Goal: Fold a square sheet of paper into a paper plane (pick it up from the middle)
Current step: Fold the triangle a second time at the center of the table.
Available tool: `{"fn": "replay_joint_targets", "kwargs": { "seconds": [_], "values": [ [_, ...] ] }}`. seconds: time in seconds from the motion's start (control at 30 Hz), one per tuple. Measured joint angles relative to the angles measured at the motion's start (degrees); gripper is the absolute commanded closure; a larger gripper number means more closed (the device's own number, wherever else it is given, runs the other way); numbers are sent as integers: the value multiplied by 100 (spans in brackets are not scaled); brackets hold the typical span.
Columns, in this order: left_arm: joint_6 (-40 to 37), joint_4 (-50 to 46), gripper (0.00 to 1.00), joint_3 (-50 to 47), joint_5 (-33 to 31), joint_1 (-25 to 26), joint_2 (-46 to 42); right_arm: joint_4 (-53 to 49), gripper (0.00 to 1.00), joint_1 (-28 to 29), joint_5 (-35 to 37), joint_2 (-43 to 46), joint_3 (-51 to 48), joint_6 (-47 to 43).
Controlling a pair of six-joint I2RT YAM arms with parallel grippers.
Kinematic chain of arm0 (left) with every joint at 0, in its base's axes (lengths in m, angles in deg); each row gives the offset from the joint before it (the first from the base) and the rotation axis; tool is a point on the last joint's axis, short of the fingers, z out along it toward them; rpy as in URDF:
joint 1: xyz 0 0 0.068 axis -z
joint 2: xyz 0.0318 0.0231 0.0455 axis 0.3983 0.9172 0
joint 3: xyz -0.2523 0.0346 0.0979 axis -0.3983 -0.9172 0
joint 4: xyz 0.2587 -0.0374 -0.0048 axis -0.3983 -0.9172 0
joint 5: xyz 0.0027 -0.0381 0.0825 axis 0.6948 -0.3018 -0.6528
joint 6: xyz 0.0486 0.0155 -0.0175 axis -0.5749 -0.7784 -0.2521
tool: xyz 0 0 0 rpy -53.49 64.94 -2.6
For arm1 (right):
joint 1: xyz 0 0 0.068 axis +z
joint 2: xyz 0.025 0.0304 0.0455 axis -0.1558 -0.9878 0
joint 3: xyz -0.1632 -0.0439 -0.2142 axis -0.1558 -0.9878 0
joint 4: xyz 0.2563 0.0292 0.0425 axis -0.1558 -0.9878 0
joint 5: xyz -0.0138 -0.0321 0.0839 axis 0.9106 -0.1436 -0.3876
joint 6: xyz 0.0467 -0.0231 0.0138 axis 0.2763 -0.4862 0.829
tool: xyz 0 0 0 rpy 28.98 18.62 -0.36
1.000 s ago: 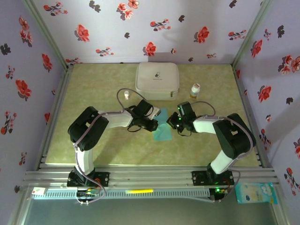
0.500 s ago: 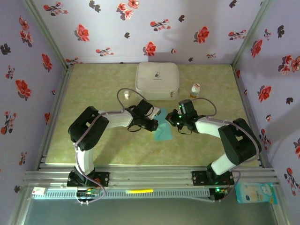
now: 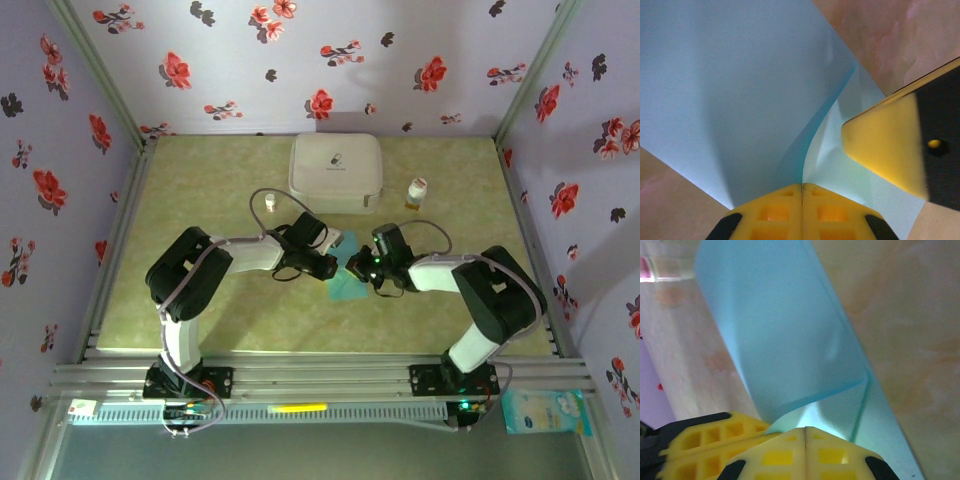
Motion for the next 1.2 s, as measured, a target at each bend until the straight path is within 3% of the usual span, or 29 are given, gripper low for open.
{"fn": "replay_joint_targets", "kwargs": {
  "seconds": [0.17,0.23,0.47,0.63,0.77,1.1,1.2],
  "values": [
    [7,0,94,0,0,0,0,131,100,0,2,-90,-61,-4],
    [68,2,84,2,-2,-20,-2,192,100,0,4,-90,-92,-20],
    [520,-201,66,17,-48,-61,-155,227,100,11,44,-96,-96,-24],
    [966,-494,65,-81,-271,-221,-625,232,100,11,48,-96,-96,-22],
    [1408,-474,72,-256,-284,-240,-1086,247,100,11,46,-96,-103,-20],
    [2594,356,89,-916,640,-85,-1423,254,100,11,46,-96,-109,-20],
    [2898,529,100,-903,846,-4,-1379,254,100,11,46,-96,-109,-20]
  ]
}}
